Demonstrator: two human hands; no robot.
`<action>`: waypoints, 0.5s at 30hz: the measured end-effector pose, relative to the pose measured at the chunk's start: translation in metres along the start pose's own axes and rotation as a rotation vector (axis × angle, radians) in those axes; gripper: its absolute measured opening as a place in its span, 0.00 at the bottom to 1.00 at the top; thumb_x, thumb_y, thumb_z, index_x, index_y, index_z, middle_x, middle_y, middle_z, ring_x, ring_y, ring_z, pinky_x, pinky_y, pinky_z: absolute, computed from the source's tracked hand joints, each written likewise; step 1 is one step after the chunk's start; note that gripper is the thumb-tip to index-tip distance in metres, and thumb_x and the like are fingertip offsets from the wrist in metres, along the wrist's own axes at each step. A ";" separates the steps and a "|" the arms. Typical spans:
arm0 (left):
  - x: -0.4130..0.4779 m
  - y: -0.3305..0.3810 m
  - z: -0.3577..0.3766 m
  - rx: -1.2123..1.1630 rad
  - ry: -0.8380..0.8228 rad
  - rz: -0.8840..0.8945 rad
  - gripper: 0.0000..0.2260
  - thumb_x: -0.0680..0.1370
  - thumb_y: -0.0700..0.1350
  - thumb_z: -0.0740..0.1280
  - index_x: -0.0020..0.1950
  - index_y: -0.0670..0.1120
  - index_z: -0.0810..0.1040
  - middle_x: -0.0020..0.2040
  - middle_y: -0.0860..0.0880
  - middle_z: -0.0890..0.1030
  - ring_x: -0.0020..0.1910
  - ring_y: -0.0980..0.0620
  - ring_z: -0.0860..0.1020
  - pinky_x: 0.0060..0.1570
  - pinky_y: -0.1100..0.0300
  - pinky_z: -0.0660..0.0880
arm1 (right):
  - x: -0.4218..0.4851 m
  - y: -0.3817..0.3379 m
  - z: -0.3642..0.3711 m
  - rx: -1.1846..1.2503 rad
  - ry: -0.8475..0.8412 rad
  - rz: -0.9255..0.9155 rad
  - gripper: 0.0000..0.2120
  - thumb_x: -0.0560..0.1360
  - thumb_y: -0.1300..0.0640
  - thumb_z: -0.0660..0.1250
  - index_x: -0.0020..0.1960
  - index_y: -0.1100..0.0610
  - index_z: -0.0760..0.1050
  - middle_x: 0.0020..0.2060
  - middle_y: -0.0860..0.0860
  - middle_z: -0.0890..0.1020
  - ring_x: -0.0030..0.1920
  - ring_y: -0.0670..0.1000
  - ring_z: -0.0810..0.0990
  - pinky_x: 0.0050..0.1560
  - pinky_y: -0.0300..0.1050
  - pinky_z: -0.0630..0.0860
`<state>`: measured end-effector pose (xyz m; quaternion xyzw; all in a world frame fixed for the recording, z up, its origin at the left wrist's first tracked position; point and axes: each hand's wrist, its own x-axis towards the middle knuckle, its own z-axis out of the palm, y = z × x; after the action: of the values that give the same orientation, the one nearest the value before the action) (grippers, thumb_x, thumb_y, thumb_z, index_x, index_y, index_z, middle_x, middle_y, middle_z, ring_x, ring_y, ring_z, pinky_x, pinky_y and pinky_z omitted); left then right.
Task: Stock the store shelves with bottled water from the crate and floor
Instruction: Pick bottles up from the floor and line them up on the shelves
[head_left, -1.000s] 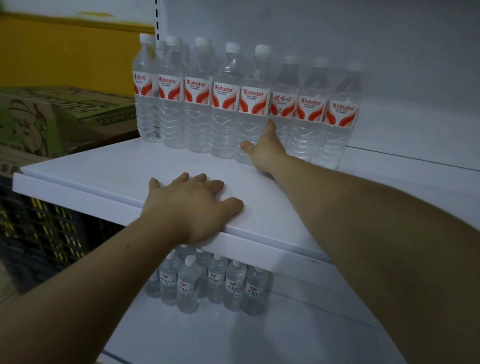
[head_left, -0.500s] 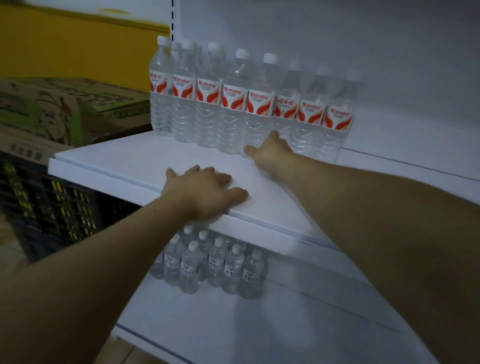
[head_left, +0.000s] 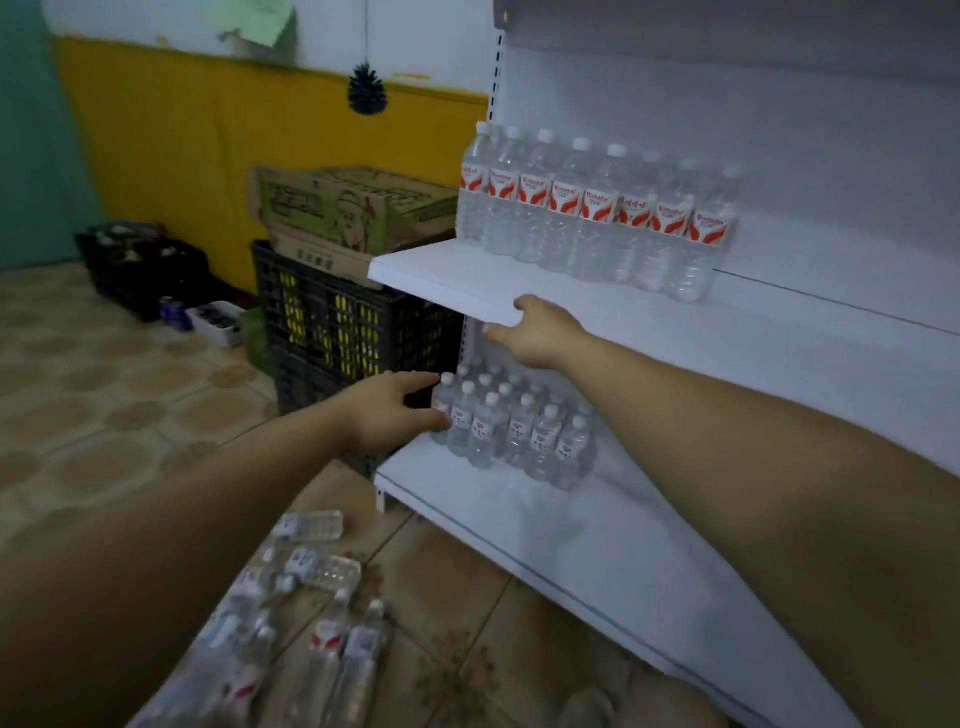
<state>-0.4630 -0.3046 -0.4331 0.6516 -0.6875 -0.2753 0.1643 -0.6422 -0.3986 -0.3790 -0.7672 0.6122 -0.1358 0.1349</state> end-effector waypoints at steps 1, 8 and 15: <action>-0.024 -0.008 0.000 -0.002 0.010 -0.026 0.33 0.77 0.58 0.66 0.78 0.53 0.57 0.77 0.49 0.61 0.73 0.48 0.64 0.66 0.56 0.66 | -0.014 -0.012 0.009 0.001 -0.026 -0.020 0.35 0.78 0.40 0.62 0.76 0.60 0.59 0.71 0.58 0.68 0.67 0.59 0.71 0.61 0.47 0.70; -0.169 -0.053 0.001 0.029 0.154 -0.241 0.32 0.76 0.54 0.68 0.77 0.53 0.59 0.74 0.47 0.66 0.71 0.47 0.67 0.63 0.58 0.64 | -0.092 -0.096 0.057 0.011 -0.205 -0.220 0.38 0.79 0.40 0.61 0.79 0.59 0.52 0.76 0.57 0.61 0.70 0.59 0.68 0.63 0.48 0.69; -0.259 -0.079 -0.001 0.008 0.304 -0.468 0.32 0.76 0.55 0.68 0.77 0.54 0.60 0.76 0.50 0.62 0.73 0.48 0.63 0.68 0.56 0.61 | -0.137 -0.177 0.087 0.014 -0.284 -0.493 0.34 0.80 0.41 0.60 0.78 0.58 0.55 0.74 0.57 0.64 0.67 0.59 0.70 0.64 0.52 0.71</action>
<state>-0.3735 -0.0493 -0.4450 0.8270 -0.4870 -0.2023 0.1949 -0.4788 -0.2237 -0.3989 -0.9032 0.3813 -0.0599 0.1876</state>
